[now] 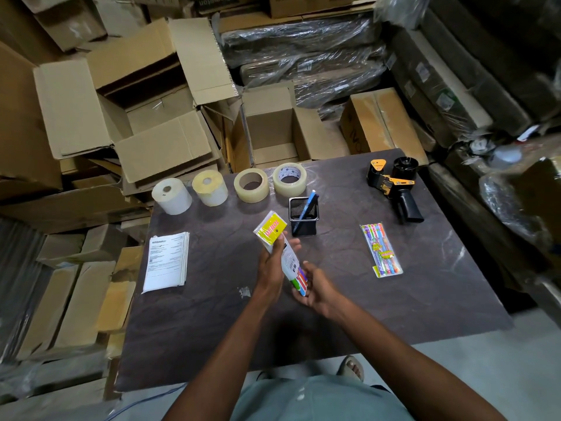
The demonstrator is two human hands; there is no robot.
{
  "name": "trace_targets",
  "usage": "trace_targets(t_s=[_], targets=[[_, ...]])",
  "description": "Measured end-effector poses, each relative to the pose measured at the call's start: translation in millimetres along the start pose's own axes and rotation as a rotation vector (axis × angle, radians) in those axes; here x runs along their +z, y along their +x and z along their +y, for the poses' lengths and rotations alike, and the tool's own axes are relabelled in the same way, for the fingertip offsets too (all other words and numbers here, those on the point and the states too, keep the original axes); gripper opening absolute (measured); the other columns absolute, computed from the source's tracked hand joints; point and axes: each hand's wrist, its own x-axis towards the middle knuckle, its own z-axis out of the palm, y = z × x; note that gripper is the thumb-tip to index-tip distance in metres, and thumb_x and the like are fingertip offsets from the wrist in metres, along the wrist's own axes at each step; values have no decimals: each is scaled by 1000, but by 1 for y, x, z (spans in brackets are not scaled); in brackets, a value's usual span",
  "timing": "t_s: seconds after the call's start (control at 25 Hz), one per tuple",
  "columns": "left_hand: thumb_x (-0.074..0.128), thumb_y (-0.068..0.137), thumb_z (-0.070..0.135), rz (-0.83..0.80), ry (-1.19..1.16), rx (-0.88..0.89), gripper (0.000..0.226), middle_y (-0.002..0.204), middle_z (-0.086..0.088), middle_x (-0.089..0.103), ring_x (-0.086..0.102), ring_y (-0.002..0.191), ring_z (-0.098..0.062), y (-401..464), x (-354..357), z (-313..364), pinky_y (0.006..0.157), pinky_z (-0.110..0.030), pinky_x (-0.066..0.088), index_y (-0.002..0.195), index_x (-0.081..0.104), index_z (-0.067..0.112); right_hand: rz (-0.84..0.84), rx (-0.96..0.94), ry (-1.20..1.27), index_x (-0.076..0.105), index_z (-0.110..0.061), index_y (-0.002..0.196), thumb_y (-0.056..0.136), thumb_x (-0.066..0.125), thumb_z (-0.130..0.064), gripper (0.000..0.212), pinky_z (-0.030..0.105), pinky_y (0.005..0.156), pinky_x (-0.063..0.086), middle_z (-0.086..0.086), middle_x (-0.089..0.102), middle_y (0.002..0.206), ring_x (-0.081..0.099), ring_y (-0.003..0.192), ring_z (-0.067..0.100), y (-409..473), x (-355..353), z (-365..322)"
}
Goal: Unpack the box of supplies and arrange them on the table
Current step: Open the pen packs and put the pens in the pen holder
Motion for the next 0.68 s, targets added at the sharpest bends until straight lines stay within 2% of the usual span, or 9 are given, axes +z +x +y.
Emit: trace_targets(t_s=[0.16,0.28,0.4,0.52,0.56,0.6,0.68], targets=[[44,105,29,41,-75,-65,19,97,-6,75,72,92,-20,4,-8,3,79,-36,58,108,59,18,-98,-101,-205,69,-7,113,86,66,-45,46,28,66,57,9,74,92,70,76,14,-4,-8,-1],[43,105,30,54,-121,-84,20,94,-6,75,72,90,-22,7,-14,4,81,-36,57,108,58,16,-179,-167,-512,67,-13,119,70,83,-33,55,27,69,56,8,73,100,67,78,12,-10,-14,-5],[42,106,31,50,-174,-137,23,96,-9,75,71,92,-25,6,-15,-1,86,-41,54,109,59,16,-234,-255,-821,67,-11,114,70,89,-27,52,21,57,54,5,70,83,62,65,9,-12,-14,-10],[43,105,31,48,-208,-179,24,104,-16,71,69,97,-31,6,-14,-8,91,-47,52,110,59,13,-168,-345,-1101,67,-11,90,84,77,-24,18,21,48,48,1,62,63,54,44,3,-10,-14,-13],[43,105,32,49,-216,-186,25,107,-18,70,69,99,-32,7,-15,-9,94,-49,51,110,59,12,-163,-371,-1153,66,-15,82,86,74,-26,14,23,48,46,-1,61,59,53,42,3,-11,-15,-13],[44,105,32,50,-226,-191,25,108,-19,69,69,99,-33,8,-15,-10,95,-50,50,110,58,12,-170,-394,-1163,65,-18,76,88,73,-28,17,25,48,44,-4,60,56,51,41,4,-10,-17,-12],[45,105,31,55,-249,-194,25,106,-18,70,70,95,-32,8,-17,-11,94,-51,50,109,59,11,-168,-444,-1162,60,-21,66,90,72,-34,30,19,44,36,-8,54,49,45,40,3,-12,-20,-9]])
